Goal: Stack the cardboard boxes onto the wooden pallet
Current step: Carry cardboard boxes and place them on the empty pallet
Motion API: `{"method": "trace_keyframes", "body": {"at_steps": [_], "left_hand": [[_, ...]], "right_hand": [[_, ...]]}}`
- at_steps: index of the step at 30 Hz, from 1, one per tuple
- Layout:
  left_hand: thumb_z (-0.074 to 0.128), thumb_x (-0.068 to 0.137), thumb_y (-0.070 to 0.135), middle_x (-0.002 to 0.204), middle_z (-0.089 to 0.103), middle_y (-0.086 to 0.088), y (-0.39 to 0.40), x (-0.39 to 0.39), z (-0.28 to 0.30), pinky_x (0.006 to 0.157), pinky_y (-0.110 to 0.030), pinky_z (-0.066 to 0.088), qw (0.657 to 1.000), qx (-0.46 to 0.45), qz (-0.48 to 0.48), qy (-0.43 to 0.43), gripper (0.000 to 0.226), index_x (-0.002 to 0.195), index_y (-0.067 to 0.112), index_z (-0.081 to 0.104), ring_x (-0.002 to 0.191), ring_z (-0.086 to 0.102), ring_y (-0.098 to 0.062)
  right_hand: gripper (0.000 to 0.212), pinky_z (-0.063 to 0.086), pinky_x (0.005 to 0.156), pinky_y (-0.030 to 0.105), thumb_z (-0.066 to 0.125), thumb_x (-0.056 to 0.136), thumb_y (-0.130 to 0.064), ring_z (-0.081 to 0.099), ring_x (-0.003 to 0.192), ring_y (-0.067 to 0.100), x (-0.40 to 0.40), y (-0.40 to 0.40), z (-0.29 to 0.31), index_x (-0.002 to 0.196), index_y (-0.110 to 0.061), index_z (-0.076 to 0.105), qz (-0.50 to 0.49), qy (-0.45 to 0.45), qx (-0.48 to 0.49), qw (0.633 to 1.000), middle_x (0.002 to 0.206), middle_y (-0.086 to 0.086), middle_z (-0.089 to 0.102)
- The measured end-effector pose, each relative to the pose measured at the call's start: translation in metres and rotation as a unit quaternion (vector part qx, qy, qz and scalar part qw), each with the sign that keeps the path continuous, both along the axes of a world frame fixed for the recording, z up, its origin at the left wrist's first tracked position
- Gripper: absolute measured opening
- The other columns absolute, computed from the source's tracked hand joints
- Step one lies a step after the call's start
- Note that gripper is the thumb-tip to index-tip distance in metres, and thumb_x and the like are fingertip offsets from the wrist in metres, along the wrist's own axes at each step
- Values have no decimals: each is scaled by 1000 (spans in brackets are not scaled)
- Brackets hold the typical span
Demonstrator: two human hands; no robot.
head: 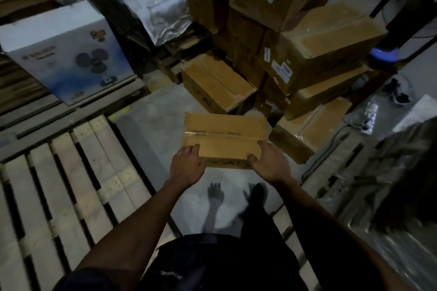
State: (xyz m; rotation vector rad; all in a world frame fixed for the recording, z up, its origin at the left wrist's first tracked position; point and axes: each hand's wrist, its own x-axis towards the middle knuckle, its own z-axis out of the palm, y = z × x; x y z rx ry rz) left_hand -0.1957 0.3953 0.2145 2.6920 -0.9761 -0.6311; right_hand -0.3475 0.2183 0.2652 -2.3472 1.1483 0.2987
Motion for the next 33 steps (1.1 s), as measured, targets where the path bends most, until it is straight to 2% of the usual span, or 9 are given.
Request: {"method": "trace_keyframes", "body": {"at_steps": [6, 11, 20, 24, 26, 28, 30, 33], "left_hand": [[48, 98, 35, 142, 49, -16, -84, 19, -27, 104, -40, 38, 992, 21, 122, 8, 55, 145, 9, 39, 130, 44, -33], [47, 99, 37, 141, 50, -16, -143, 14, -19, 100, -39, 41, 976, 64, 208, 27, 54, 145, 10, 39, 129, 45, -33], [47, 99, 38, 138, 51, -14, -199, 44, -36, 100, -39, 41, 955, 71, 282, 61, 52, 143, 11, 39, 128, 45, -31], [47, 99, 39, 144, 47, -13, -220, 67, -59, 104, -41, 40, 933, 37, 335, 128, 57, 149, 12, 34, 132, 42, -32], [49, 99, 39, 147, 44, -13, -230, 74, -67, 105, -42, 39, 898, -2, 405, 173, 60, 150, 13, 32, 134, 41, -33], [51, 99, 40, 149, 42, -14, -239, 78, -75, 107, -43, 40, 846, -43, 491, 203, 61, 151, 13, 32, 134, 43, -34], [53, 99, 40, 150, 42, -15, -251, 82, -90, 108, -42, 39, 774, -95, 584, 225, 62, 151, 13, 33, 134, 44, -34], [57, 98, 37, 151, 41, -15, -268, 90, -125, 108, -41, 37, 642, -175, 709, 233, 62, 150, 12, 34, 135, 43, -34]], "right_hand": [[61, 37, 109, 41, 54, 97, -46, 43, 135, 34, 67, -125, -29, 148, -15, 42, 126, 8, -3, 992, 146, 14, 49], [62, 39, 110, 43, 54, 95, -47, 47, 133, 33, 111, -209, -31, 147, -14, 44, 225, 35, 27, 973, 144, 13, 52], [65, 38, 109, 43, 56, 94, -52, 45, 134, 34, 191, -271, -41, 147, -16, 42, 324, 71, 24, 943, 145, 13, 50], [69, 36, 109, 43, 58, 94, -53, 42, 137, 34, 226, -286, -57, 150, -17, 38, 336, 71, 17, 939, 150, 13, 46], [74, 34, 110, 43, 58, 94, -55, 40, 139, 34, 242, -294, -64, 153, -18, 34, 351, 75, 27, 933, 153, 12, 42], [77, 34, 110, 44, 59, 93, -56, 39, 139, 34, 258, -301, -70, 154, -19, 31, 360, 83, 46, 928, 155, 11, 40], [79, 36, 107, 44, 61, 92, -56, 40, 137, 33, 277, -309, -87, 155, -20, 30, 379, 89, 59, 919, 153, 10, 40], [86, 36, 109, 45, 66, 90, -54, 38, 139, 34, 308, -319, -128, 157, -21, 24, 409, 96, 83, 904, 156, 10, 37]]}}
